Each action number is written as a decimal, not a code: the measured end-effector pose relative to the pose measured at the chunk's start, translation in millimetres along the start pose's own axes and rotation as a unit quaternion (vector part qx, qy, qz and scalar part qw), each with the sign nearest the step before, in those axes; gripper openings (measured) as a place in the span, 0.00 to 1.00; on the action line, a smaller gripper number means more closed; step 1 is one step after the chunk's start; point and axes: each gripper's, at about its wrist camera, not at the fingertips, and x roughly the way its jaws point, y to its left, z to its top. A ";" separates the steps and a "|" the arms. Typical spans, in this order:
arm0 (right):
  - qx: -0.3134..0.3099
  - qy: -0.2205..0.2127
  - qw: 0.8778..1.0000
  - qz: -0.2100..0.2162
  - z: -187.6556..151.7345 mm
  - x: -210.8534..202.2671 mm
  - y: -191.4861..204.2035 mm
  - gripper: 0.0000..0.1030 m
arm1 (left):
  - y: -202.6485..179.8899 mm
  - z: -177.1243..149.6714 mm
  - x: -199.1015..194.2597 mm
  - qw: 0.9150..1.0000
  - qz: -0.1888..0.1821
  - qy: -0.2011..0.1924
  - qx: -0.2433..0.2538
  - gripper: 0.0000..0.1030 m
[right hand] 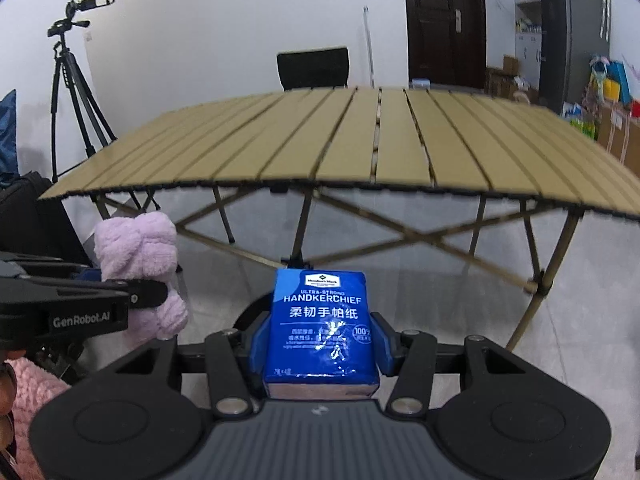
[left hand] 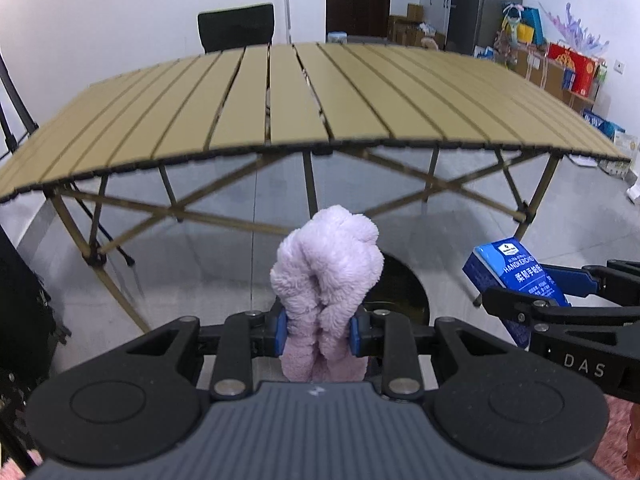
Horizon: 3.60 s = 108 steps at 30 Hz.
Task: Collect trash
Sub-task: 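Carry the scrunchie and tissue pack with both tools down over the black bin, then lower the left tool into the bin and open it to drop the scrunchie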
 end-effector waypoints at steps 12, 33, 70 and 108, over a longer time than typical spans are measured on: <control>0.025 0.066 0.998 -0.005 -50.5 42.2 -7.1 0.48 | 0.0 -38.2 50.9 0.998 0.009 0.069 -0.003 0.28; 0.036 0.146 0.988 -0.035 -95.3 107.2 -24.4 0.48 | 30.0 -69.4 117.3 0.988 0.036 0.146 -0.046 0.27; 0.093 0.147 0.981 -0.081 -98.1 126.0 -66.9 0.48 | -5.4 -16.6 147.2 0.990 0.031 0.130 -0.034 0.27; 0.157 0.115 0.970 -0.147 -91.2 146.9 -140.5 0.48 | -73.7 10.6 210.7 0.986 0.020 0.163 -0.024 0.54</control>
